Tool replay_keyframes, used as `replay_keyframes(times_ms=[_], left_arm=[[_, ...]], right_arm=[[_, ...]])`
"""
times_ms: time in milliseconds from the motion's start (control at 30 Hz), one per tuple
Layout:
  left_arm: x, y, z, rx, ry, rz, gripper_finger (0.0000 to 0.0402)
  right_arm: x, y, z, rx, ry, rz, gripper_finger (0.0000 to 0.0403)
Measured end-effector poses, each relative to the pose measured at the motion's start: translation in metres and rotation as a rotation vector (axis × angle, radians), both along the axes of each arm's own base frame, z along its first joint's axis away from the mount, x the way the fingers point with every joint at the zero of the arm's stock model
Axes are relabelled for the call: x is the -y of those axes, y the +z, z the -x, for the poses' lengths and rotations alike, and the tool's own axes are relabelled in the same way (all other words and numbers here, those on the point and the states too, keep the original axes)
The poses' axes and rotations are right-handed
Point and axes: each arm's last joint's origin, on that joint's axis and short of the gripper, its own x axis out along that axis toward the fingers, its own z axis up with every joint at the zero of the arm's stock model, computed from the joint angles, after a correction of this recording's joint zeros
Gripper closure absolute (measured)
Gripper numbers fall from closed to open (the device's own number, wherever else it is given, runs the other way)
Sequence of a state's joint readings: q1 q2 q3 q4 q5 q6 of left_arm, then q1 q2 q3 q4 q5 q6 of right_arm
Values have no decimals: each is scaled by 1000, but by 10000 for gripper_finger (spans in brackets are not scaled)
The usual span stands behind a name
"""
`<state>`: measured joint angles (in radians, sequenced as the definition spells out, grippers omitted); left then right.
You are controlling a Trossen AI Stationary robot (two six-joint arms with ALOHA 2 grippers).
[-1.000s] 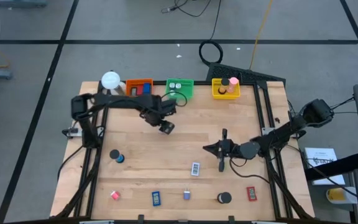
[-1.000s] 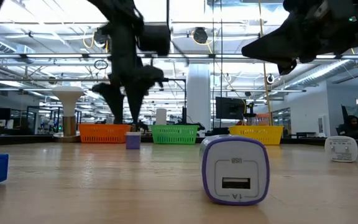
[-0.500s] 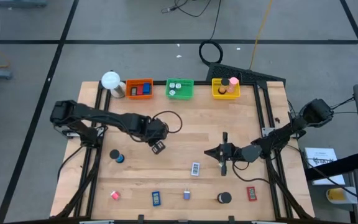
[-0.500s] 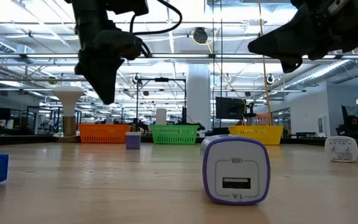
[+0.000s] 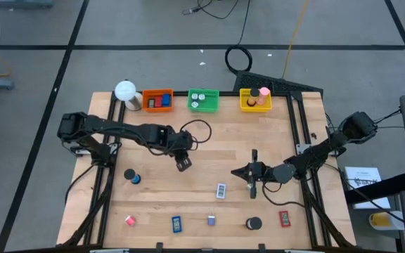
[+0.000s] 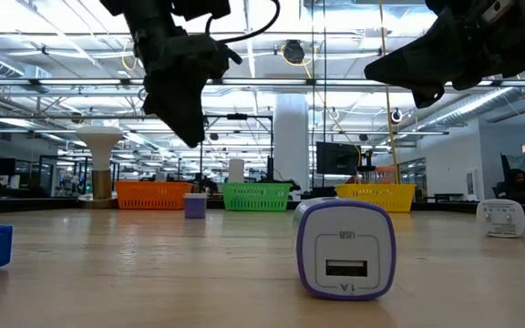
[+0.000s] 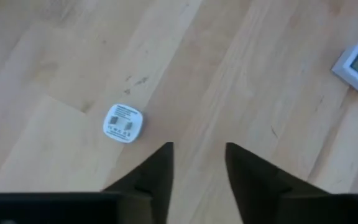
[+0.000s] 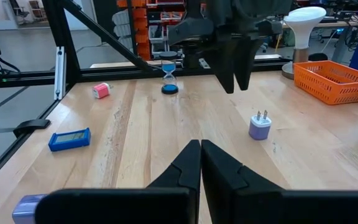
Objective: Pick & Place Office items
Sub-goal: Put the blue charger adapter into the green basket
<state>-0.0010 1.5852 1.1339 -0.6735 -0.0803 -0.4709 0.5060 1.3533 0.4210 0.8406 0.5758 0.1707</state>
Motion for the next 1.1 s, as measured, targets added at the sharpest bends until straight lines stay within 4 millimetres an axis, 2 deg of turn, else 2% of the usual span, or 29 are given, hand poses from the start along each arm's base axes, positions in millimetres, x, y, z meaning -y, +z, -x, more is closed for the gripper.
replay_keyframes(times_ms=[233,467,700,1100], left_arm=[[-16,-15,-3,-87,-49,-91,162],[-40,-37,-8,-182,-54,-123,122],[-48,-42,-10,-193,-114,-141,122],[-48,-69,-18,-251,-172,-111,173]], right_arm=[[0,0,0,-4,0,2,399],[0,-1,0,-6,0,3,399],[0,-1,0,-7,1,7,399],[-3,-1,2,-15,20,23,399]])
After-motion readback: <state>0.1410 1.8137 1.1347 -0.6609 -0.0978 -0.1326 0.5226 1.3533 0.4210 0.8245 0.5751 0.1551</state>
